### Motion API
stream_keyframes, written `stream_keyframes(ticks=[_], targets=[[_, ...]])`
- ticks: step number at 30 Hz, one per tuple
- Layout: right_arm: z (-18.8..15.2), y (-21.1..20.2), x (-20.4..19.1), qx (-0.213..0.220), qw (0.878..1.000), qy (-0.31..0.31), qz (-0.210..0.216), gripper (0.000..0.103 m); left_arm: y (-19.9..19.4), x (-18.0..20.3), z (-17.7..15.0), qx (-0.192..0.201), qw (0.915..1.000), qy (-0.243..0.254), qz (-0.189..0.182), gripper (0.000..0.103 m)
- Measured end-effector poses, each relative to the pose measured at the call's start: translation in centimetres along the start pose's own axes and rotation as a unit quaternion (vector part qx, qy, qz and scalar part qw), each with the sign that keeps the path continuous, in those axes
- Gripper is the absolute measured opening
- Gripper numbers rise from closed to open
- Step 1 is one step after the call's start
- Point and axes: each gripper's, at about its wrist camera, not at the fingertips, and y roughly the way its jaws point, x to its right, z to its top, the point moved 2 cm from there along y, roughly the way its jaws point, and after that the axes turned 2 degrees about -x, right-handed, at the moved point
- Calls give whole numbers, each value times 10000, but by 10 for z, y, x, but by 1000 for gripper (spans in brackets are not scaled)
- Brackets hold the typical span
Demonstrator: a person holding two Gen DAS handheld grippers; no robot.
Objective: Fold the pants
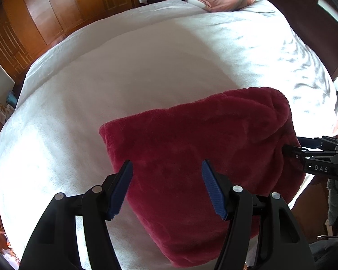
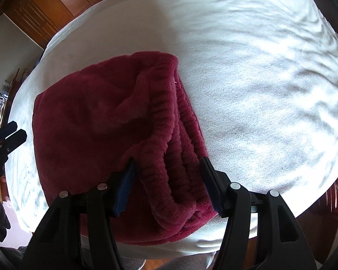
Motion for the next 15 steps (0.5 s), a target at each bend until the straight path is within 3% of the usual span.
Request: stream_keyframes(ticks=[2, 12, 15], targets=[[2, 2, -1, 7, 10000, 31, -34, 65, 1, -3, -1, 4, 10000, -7, -17, 69], [10, 15, 1, -33, 9998, 162, -72, 73, 19, -22, -14, -265, 9994, -231, 38, 69], [14, 22, 5, -100, 9997, 231, 2, 77, 26, -29, -18, -358, 9985, -396, -146, 73]])
